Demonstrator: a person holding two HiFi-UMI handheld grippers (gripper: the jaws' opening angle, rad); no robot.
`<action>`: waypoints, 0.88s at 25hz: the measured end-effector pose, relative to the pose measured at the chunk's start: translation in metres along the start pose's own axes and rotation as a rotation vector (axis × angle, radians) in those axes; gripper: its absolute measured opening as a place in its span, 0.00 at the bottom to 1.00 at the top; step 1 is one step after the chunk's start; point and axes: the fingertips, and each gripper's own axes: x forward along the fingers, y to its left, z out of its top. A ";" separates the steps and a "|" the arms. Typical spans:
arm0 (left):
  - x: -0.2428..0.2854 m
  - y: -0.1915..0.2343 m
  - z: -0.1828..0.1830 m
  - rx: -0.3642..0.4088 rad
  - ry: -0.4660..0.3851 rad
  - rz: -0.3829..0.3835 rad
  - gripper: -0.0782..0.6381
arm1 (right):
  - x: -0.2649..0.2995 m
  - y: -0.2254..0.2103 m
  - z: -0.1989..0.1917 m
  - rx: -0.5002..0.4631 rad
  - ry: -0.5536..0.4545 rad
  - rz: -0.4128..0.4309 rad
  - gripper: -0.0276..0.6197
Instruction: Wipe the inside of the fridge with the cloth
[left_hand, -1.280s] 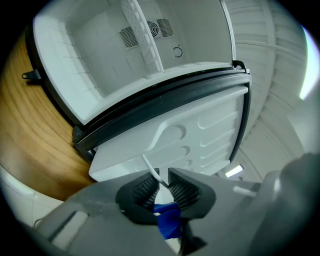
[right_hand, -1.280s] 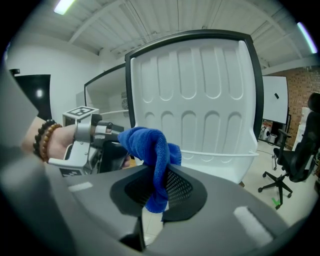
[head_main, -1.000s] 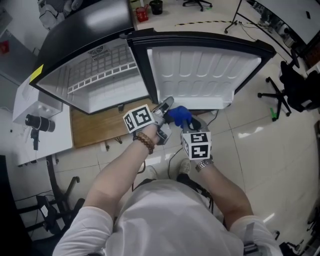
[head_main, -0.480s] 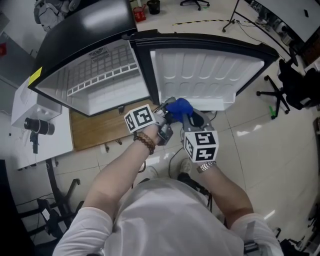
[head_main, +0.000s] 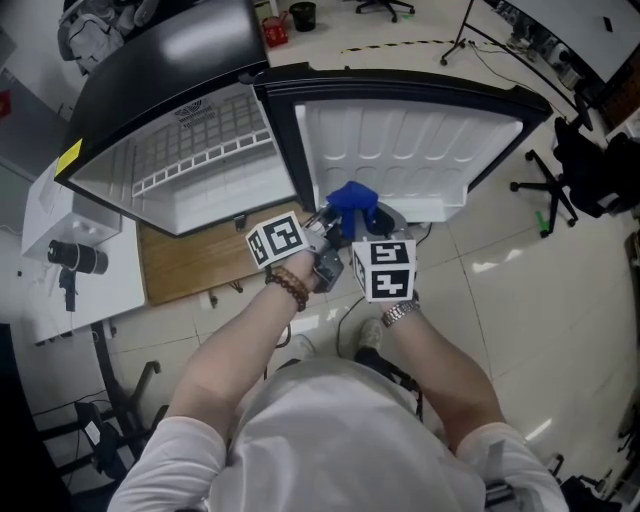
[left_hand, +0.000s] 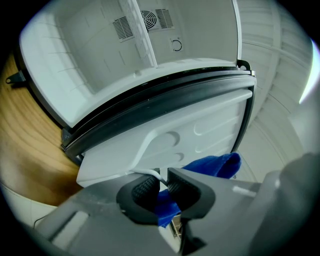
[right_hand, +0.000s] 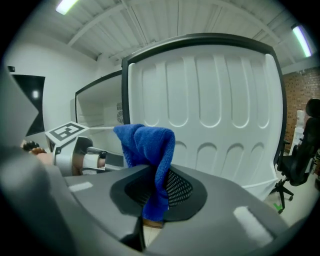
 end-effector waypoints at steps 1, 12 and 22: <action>0.000 0.000 0.000 0.000 0.000 0.000 0.17 | -0.001 -0.003 -0.001 -0.003 0.001 -0.006 0.10; 0.000 0.000 0.002 -0.009 -0.019 0.003 0.16 | -0.020 -0.054 -0.008 0.007 0.007 -0.090 0.10; -0.001 0.000 0.002 -0.010 -0.033 0.007 0.16 | -0.040 -0.106 -0.014 0.018 0.011 -0.169 0.10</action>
